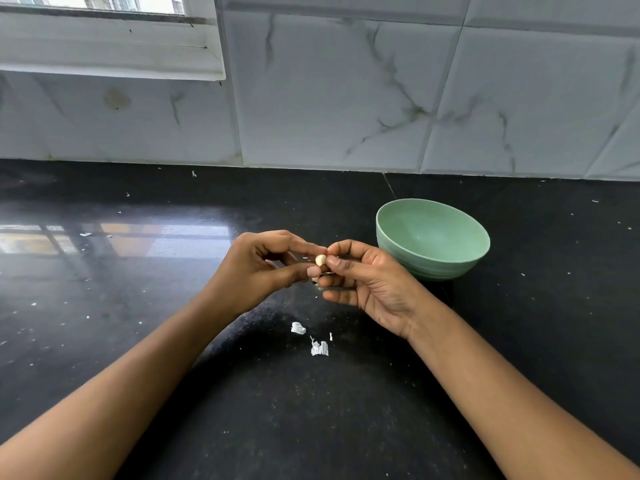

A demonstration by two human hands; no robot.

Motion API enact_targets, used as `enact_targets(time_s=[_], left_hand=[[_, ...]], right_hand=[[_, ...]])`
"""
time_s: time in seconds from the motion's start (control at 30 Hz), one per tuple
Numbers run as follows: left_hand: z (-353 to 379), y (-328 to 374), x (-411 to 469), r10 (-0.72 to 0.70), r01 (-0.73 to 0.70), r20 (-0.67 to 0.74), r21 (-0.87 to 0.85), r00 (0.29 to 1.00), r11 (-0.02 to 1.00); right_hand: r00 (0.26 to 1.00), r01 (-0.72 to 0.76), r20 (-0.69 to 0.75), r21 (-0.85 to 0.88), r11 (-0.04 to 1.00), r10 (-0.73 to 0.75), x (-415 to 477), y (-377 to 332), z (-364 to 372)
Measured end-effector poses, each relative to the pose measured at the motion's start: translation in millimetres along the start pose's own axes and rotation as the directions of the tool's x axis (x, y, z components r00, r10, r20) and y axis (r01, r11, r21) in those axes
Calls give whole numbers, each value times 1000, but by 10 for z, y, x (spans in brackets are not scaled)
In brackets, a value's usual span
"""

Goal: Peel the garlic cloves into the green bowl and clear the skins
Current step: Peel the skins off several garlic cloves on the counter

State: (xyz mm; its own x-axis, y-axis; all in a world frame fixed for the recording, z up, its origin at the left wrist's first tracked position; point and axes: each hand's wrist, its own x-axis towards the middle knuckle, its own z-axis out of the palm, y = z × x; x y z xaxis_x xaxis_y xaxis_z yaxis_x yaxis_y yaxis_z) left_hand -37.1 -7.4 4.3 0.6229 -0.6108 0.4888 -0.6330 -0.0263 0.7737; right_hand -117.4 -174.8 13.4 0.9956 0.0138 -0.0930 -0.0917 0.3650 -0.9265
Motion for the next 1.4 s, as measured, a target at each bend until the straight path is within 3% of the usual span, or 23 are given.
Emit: enact_targets(time_s=[0.2,0.43,0.77,0.87,1.0,1.07,1.4], left_hand=[[6,-19,-19,89,-83,-70,90,994,992],[44,-22,-39,5,6,-122,85,992,996],[68,28,-21,-75,74,-138,-12,988,997],[84,32,-18,-97,86,-142,-80,985,993],[101,33,-22,-105,90,-133,-120,985,989],[103,36,-20,-112,94,-138,-133,984,987],[137,18,-30,-98,82,-129,-124,987,989]], right_hand=[[997,49,-44,-185,982,-58,-2,26,5],[960,206,-81,-448,870,-269,-12,-6,14],[929,301,-9,-563,769,-370,10,15,1],[893,360,34,-654,665,-450,17,33,-2],[800,429,128,-806,408,-586,28,68,-17],[775,440,149,-825,355,-614,33,76,-17],[806,404,40,-766,500,-590,12,52,-16]])
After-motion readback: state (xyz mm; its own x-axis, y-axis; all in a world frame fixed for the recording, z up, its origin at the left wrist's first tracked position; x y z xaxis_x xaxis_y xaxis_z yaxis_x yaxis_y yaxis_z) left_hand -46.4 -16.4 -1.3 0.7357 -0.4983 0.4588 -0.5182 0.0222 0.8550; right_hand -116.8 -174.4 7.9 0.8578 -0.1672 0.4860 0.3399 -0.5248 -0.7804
